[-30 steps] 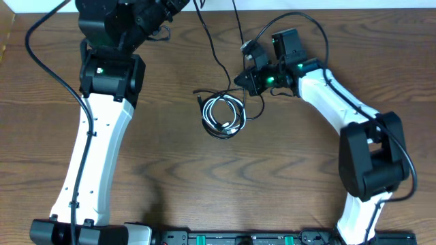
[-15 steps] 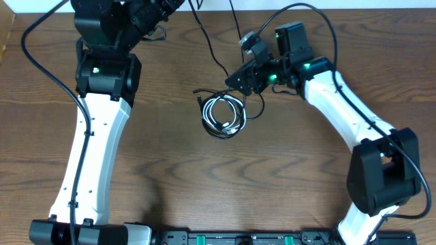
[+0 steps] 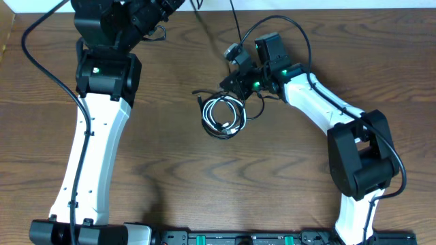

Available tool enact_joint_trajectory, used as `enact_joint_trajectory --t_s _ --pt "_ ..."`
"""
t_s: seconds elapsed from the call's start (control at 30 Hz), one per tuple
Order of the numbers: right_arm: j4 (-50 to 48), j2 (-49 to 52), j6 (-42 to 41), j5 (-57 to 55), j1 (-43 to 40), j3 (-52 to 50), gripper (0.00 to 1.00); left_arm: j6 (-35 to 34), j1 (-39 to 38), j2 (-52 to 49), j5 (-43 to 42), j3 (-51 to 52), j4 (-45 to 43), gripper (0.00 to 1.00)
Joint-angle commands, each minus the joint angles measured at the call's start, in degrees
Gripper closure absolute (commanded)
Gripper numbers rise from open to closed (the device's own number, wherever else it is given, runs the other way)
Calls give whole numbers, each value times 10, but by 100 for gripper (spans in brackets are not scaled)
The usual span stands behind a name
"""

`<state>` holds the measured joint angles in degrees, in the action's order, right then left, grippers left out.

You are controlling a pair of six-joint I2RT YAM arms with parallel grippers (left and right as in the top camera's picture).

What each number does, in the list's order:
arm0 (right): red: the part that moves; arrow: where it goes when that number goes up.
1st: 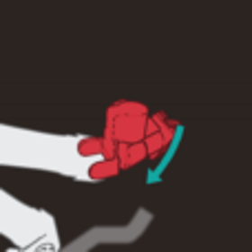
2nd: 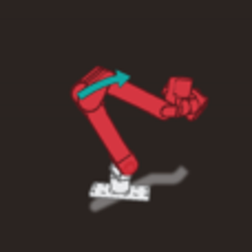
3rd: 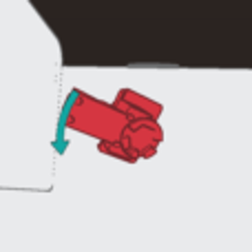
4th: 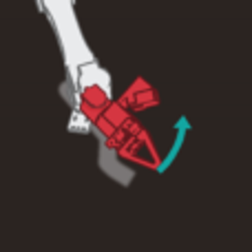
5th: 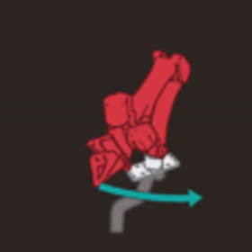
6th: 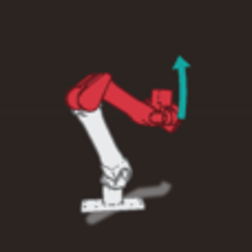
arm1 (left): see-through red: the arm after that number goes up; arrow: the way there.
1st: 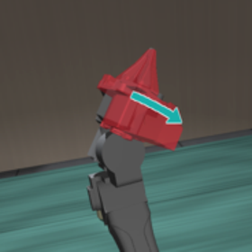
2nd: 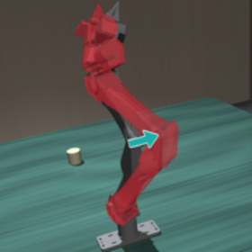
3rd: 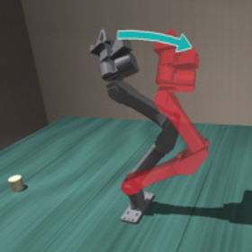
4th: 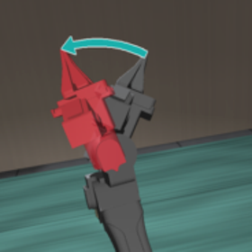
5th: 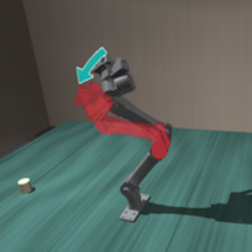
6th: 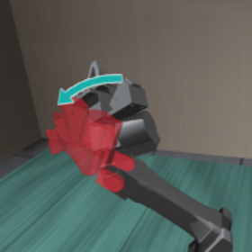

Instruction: Untangle cables

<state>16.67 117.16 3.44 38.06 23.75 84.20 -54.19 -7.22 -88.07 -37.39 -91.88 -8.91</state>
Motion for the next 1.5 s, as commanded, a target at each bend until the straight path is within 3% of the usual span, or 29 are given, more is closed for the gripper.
enact_joint_trajectory --t_s 0.0,0.47,0.87,1.13,1.47 --pt "-1 -17 -51 -3 -12 -1 99 5 2 13 -7 -11 -1 93" --pt "22 -265 -112 -5 -66 3 99 128 8 13 45 -11 140 93" --pt "26 -416 -167 -4 -127 19 99 161 8 13 51 -11 179 92" --pt "-64 -434 -202 -17 -134 96 99 161 8 13 51 -11 192 93" --pt "-209 -378 -295 -183 -131 99 99 161 8 13 51 -11 192 93"
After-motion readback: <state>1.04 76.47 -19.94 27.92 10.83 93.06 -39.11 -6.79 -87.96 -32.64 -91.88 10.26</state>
